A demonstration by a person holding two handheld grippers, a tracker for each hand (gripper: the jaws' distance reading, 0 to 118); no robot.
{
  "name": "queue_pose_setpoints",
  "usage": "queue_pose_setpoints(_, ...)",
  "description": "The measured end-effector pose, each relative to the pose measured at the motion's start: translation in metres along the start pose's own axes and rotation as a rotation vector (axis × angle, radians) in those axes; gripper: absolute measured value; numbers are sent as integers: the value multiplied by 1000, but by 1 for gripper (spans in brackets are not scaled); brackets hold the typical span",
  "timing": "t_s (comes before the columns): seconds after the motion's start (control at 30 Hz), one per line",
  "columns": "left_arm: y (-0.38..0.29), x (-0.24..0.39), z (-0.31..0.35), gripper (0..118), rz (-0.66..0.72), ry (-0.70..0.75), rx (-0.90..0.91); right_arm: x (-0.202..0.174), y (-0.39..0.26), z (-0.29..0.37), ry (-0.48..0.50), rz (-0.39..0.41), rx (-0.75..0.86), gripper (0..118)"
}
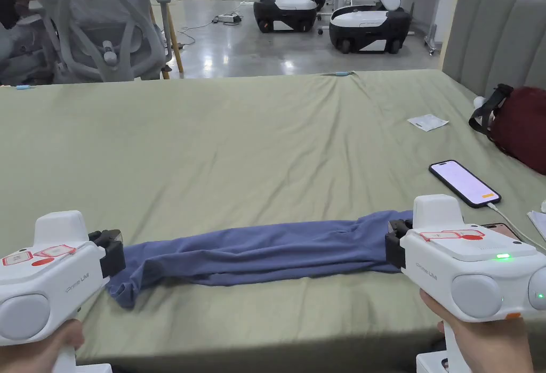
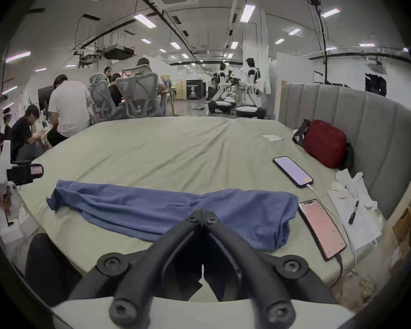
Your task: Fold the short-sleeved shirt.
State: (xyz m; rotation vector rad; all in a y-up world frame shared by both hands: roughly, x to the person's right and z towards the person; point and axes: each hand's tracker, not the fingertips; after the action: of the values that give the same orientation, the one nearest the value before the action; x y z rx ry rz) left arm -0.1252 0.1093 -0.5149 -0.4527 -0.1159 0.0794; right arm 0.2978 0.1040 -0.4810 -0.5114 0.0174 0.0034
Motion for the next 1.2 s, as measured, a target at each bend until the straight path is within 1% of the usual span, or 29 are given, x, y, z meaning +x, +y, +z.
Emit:
queue_pose_setpoints(0.03,0,-7,-4,2,48,-44,-20,3,1,1,10,-4,-9,0)
queue_pose_setpoints(0.07,-1,-14,-6,20,95,-75,-31,2,0,1,14,-2,-10,0)
queue_pose_setpoints(0.1,-1,-25,-13,52,138,-99,-38,1,-1,1,16,1,-10,0)
queue_pose_setpoints(0.13,-5,-30,-16,101,135,-110,-45,2,-1,0,16,5,-15,0)
queue_pose_setpoints(0.17,-8,-34,-17,118,130,-101,-50,4,-1,0,18,4,-22,0)
queue_pose_setpoints(0.2,-13,-40,-13,112,135,-107,-13,4,-2,-1,20,0,-31,0)
queue_pose_setpoints(0.23,-17,-48,-16,112,127,-109,-28,4,-4,-2,23,-1,-36,0)
queue_pose_setpoints(0.27,-19,-53,-19,116,118,-113,-39,4,-5,-4,25,-2,-40,0)
queue_pose_setpoints(0.3,-22,-59,-27,118,133,-107,-90,3,-4,-6,27,-2,-48,0)
queue_pose_setpoints(0.4,-26,-66,-54,117,192,-122,-152,1,-5,-8,32,7,-56,0)
queue_pose_setpoints(0.47,-28,-76,-74,111,236,-141,-169,-2,-3,-9,40,6,-55,0)
queue_pose_setpoints(0.5,-24,-69,-85,108,253,-143,-178,-2,-4,-10,46,6,-59,0)
queue_pose_setpoints(0.53,-25,-72,-97,101,272,-140,-185,-2,-4,-11,46,9,-62,0)
queue_pose_setpoints(0.6,-27,-72,-117,81,311,-149,-235,-3,-4,-13,41,16,-71,0)
queue_pose_setpoints(0.63,-30,-67,-126,69,314,-165,-265,-3,-5,-14,37,16,-74,0)
queue_pose_setpoints(0.67,-34,-65,-132,57,309,-133,-284,-2,-6,-14,35,15,-78,0)
queue_pose_setpoints(0.7,-38,-60,-133,39,262,-86,-266,-4,-5,-15,37,14,-83,0)
queue_pose_setpoints(0.73,-36,-51,-129,26,206,-86,-232,-3,-6,-15,37,13,-85,0)
queue_pose_setpoints(0.77,-34,-46,-126,26,210,-141,-237,-2,-6,-15,38,12,-86,0)
queue_pose_setpoints(0.8,-34,-42,-124,26,246,-185,-236,-2,-7,-16,35,13,-91,0)
queue_pose_setpoints(0.9,-34,-32,-123,25,181,-141,-238,-2,-7,-19,29,21,-105,0)
queue_pose_setpoints(1.03,-26,-63,-119,24,288,-132,-213,-3,-4,-16,26,21,-100,0)
queue_pose_setpoints(1.1,-20,-83,-115,24,329,-178,-199,-3,-2,-16,20,26,-97,0)
queue_pose_setpoints(1.17,-13,-101,-104,24,333,-127,-184,-3,0,-15,16,24,-93,0)
queue_pose_setpoints(1.2,-10,-115,-100,24,311,-82,-171,-3,1,-15,16,20,-89,0)
